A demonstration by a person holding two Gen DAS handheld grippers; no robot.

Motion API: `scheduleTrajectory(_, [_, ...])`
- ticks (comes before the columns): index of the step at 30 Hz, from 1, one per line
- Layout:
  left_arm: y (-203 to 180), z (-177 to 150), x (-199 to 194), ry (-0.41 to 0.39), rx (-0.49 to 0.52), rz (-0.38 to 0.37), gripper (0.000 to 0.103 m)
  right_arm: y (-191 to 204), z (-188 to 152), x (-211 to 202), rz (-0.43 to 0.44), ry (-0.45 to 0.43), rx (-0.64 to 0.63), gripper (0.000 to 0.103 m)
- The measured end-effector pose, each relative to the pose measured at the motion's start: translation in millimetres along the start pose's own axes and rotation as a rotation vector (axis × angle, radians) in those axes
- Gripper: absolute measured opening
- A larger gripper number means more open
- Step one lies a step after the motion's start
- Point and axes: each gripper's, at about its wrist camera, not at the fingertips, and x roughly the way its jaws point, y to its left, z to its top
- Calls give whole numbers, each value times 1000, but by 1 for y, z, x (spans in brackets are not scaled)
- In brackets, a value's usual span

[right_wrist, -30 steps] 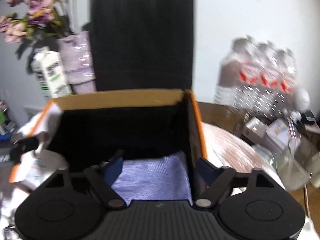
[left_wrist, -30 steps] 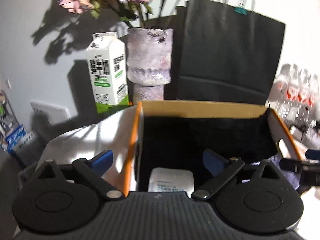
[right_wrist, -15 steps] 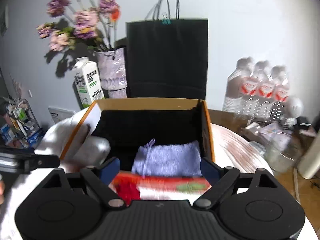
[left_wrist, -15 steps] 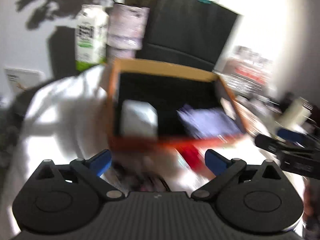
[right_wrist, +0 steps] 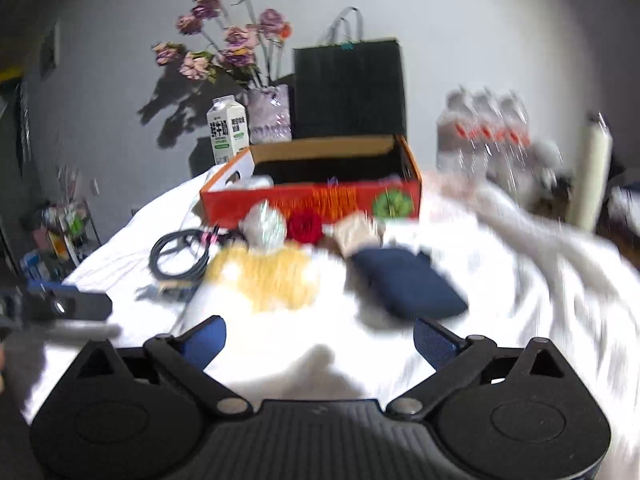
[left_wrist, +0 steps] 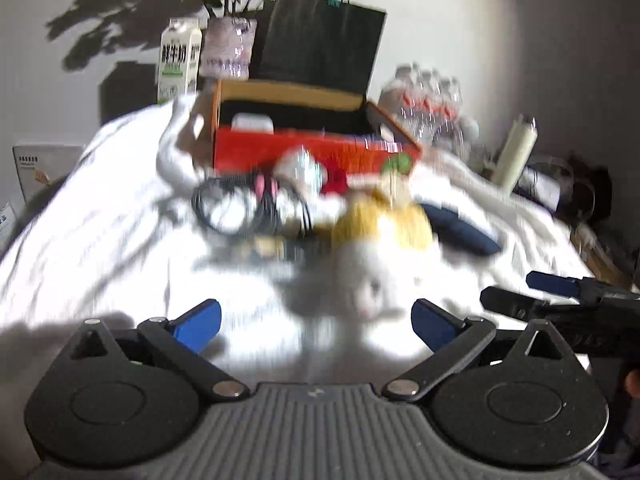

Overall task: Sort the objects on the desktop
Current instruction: 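Grasp the plush sheep with the right tool while the left tool grasps a small packet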

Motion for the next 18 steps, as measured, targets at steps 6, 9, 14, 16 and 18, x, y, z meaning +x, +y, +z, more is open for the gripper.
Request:
scheduleTrajectory(6, [-6,-22,4,49,70,20,103,8,-48,-22,-11,26,21,100])
scheduleTrajectory(9, [-1,-16,3,16,51,40,103,6,-48,-26,-26,5,35,100])
scheduleTrajectory(14, [12,-8,5,-44,10,109,103,11,-38,-21,-3,-30,44,100])
scheduleTrajectory(16, [13,-5,4,-122,30,147,103,19,-38,-13,17,-23,28,100])
scheduleTrajectory(18, [8,2,9,-175,111,149,102,28,-33,-2,28,-11,-16,99])
